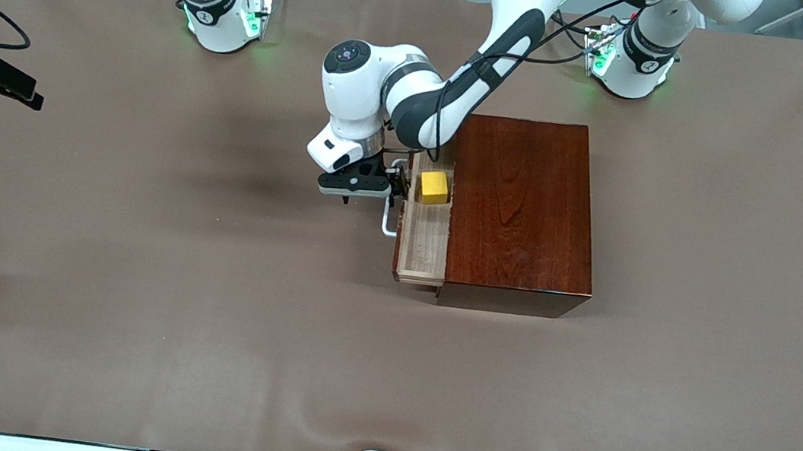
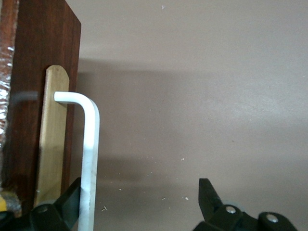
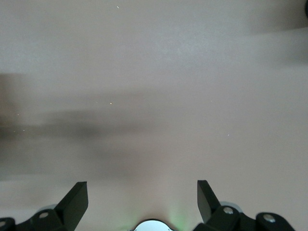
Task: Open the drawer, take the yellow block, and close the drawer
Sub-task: 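Pull the handle with the left gripper to slide the drawer open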
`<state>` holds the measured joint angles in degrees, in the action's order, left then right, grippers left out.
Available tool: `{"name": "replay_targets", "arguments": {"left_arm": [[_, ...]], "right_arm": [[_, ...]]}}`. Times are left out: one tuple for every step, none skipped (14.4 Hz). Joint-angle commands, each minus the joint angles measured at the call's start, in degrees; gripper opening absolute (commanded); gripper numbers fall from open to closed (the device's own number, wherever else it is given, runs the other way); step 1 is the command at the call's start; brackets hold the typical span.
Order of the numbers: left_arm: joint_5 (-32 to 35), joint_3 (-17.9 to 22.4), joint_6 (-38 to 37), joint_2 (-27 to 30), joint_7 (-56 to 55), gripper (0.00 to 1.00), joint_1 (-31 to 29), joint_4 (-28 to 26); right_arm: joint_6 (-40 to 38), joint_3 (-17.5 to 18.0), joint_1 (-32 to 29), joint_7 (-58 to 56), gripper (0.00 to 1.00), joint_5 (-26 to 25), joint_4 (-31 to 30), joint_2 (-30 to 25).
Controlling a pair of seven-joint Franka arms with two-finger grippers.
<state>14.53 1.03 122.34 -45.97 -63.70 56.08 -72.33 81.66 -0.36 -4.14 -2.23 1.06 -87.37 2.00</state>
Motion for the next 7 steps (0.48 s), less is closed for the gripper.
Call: {"name": "replay_targets", "arguments": {"left_arm": [[-4.1, -2.6, 2.8, -2.2, 0.1, 1.00, 0.6, 3.9], [-4.2, -2.6, 2.7, -2.1, 1.4, 1.00, 0.5, 3.8], [-4.2, -2.6, 2.7, -2.1, 1.6, 1.00, 0.5, 3.9], [-4.2, -2.6, 2.9, -2.2, 1.7, 1.00, 0.5, 4.0], [-4.3, -2.5, 2.9, -2.2, 1.7, 1.00, 0.5, 4.2], [-4.3, -2.5, 3.0, -2.3, 1.8, 1.00, 0.4, 4.5], [-4.4, -2.5, 3.2, -2.5, 1.8, 1.00, 0.4, 4.9]], "right_arm": [[-0.9, 1.0, -1.0, -0.4, 1.00, 0.2, 1.4, 0.5], [-1.0, 1.0, -1.0, -0.4, 1.00, 0.2, 1.4, 0.5], [-1.0, 1.0, -1.0, -0.5, 1.00, 0.1, 1.4, 0.5], [-1.0, 1.0, -0.8, -0.4, 1.00, -0.2, 1.4, 0.5], [-1.0, 1.0, -0.6, -0.5, 1.00, -0.3, 1.4, 0.5], [-1.1, 1.0, -0.5, -0.5, 1.00, -0.3, 1.4, 0.5], [-1.1, 1.0, -0.5, -0.5, 1.00, -0.3, 1.3, 0.5]]}}
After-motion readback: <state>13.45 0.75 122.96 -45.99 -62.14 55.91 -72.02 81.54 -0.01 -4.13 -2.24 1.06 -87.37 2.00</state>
